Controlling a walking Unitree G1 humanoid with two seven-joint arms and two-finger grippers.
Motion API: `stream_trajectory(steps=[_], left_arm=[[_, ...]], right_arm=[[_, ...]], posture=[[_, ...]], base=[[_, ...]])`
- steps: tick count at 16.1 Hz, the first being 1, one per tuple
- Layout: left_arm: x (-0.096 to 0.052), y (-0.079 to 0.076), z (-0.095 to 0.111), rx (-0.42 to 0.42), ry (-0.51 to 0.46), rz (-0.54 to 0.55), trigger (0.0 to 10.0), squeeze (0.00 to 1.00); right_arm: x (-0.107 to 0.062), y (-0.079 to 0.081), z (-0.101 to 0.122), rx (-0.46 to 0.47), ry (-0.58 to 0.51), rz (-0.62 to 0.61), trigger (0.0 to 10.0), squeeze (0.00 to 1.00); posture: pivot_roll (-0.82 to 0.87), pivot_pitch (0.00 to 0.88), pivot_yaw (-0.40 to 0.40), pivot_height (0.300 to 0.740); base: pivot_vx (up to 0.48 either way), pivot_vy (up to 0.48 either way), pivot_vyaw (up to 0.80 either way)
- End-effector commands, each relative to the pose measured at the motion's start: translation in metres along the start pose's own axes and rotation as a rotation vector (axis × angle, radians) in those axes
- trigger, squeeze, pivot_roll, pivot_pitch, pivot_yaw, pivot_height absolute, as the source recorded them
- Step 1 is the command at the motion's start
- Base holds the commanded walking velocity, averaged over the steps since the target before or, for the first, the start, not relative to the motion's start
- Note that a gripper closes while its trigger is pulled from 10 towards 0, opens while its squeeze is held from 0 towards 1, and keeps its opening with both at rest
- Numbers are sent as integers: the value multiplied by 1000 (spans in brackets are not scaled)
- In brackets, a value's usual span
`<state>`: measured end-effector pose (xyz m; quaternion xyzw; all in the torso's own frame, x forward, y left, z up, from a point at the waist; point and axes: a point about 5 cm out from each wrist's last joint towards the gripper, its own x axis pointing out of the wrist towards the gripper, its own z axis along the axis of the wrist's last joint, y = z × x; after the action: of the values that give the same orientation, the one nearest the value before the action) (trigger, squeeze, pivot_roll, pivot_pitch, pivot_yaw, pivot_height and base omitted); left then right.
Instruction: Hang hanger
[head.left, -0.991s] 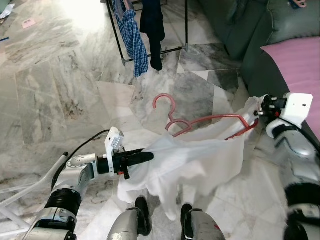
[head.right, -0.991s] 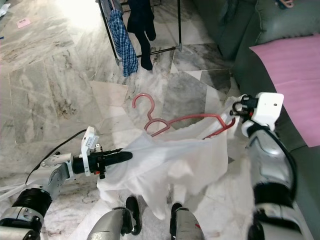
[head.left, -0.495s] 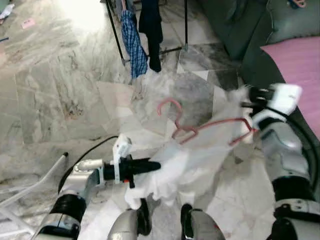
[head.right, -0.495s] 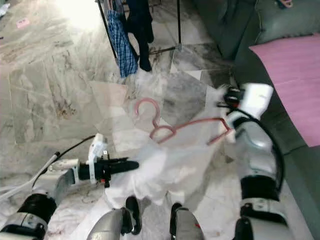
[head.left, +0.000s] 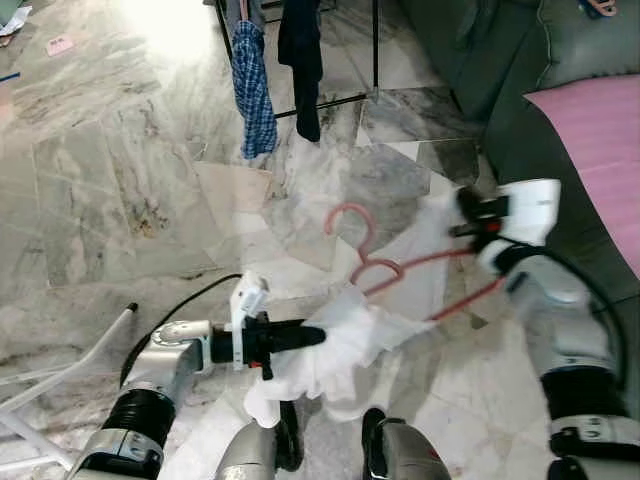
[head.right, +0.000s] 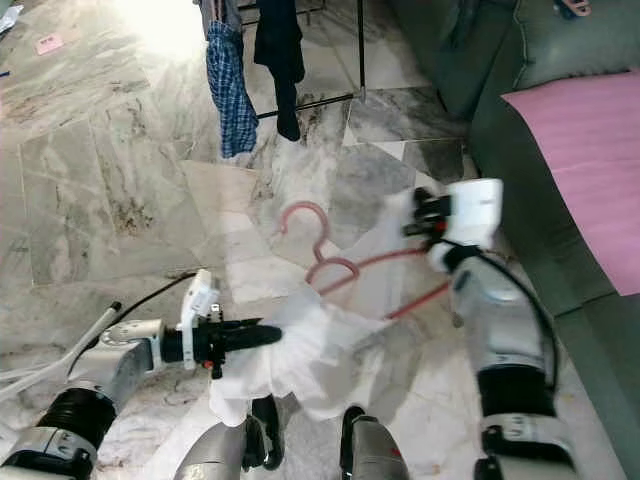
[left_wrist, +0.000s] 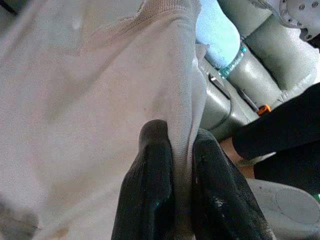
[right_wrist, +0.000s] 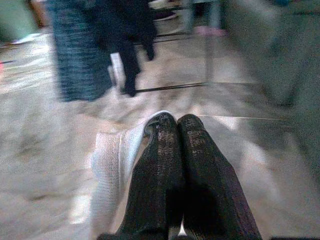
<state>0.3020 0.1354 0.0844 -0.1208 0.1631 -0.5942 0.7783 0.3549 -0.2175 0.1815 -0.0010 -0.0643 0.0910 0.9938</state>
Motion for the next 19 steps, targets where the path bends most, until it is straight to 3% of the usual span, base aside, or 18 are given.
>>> stream_trajectory(steps=[1,6,10,13,19], left_arm=[[-9,3,4,3,-21,18,0,0],[-21,11,24,-12,-119,63,0,0],[-23,11,30,-26,-159,55,0,0],[-24,17,33,-18,-172,127,0,0],[-24,9,11,1,-32,61,0,0]], right_arm=[[-5,-20,6,-20,-39,-110,0,0],[-21,-53,5,-25,-42,-305,0,0],[-26,-58,-5,10,-19,-357,0,0],[-26,-53,-9,15,-21,-345,0,0],[-29,-59,3,6,-88,-362,0,0]], posture=[[-61,319,36,740],[-61,319,32,740],[-60,320,34,740],[-53,323,39,740],[-58,327,42,740]], base=[[0,0,0],[0,0,0],[0,0,0],[0,0,0],[0,0,0]])
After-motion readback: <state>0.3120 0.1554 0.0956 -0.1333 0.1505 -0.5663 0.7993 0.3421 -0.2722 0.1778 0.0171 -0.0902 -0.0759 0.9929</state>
